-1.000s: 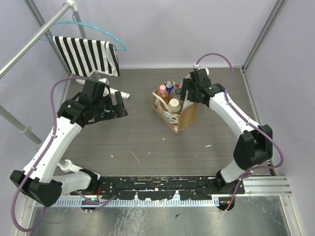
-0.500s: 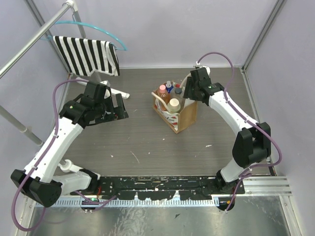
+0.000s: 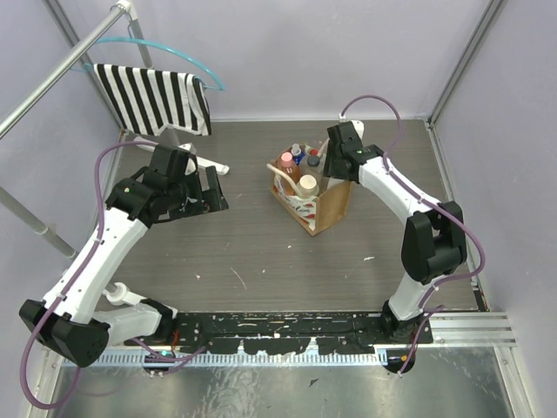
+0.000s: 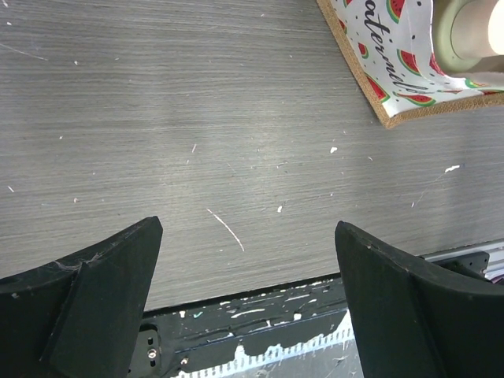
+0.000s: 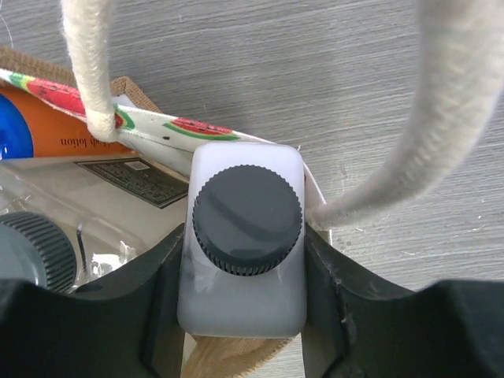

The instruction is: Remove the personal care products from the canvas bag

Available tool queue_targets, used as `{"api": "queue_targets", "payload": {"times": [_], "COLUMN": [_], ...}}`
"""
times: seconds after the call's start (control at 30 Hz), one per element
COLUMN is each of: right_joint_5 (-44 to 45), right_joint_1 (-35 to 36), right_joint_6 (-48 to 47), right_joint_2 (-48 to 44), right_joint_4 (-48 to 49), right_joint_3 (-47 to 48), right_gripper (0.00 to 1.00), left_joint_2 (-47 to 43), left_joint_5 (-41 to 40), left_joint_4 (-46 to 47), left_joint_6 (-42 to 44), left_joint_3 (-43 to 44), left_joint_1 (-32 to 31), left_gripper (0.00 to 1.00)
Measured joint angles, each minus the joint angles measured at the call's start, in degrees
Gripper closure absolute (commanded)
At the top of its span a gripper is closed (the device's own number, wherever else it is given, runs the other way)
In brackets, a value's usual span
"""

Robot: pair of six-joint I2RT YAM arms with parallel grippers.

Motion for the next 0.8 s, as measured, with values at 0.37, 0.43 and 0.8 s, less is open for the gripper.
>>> {"api": "queue_targets", "payload": {"times": [0.37, 0.43, 0.8], "right_joint_5": [10.4, 11.0, 13.0], "right_joint_1": [10.1, 12.6, 21.8], "right_joint_6": [-2.2, -3.9, -13.2], "right_joint_2": [-7.4, -10.8, -30.0], "right_joint_4": [0.6, 0.3, 3.4], "right_joint_3": [-5.7, -6.4, -7.7], "right_gripper": [0.97, 0.98, 0.98], "left_joint_2": [-0.1, -0.1, 0.0], "left_joint_5": [0.1, 0.1, 0.1], "left_joint_4": [0.4, 0.5, 1.4], "left_joint_6": [-0.6, -0.8, -1.3], "left_joint_3": [-1.0, -1.5, -2.1], "left_joint_1": [-0.2, -0.2, -0.6], "left_gripper": [0.01, 0.01, 0.01]}}
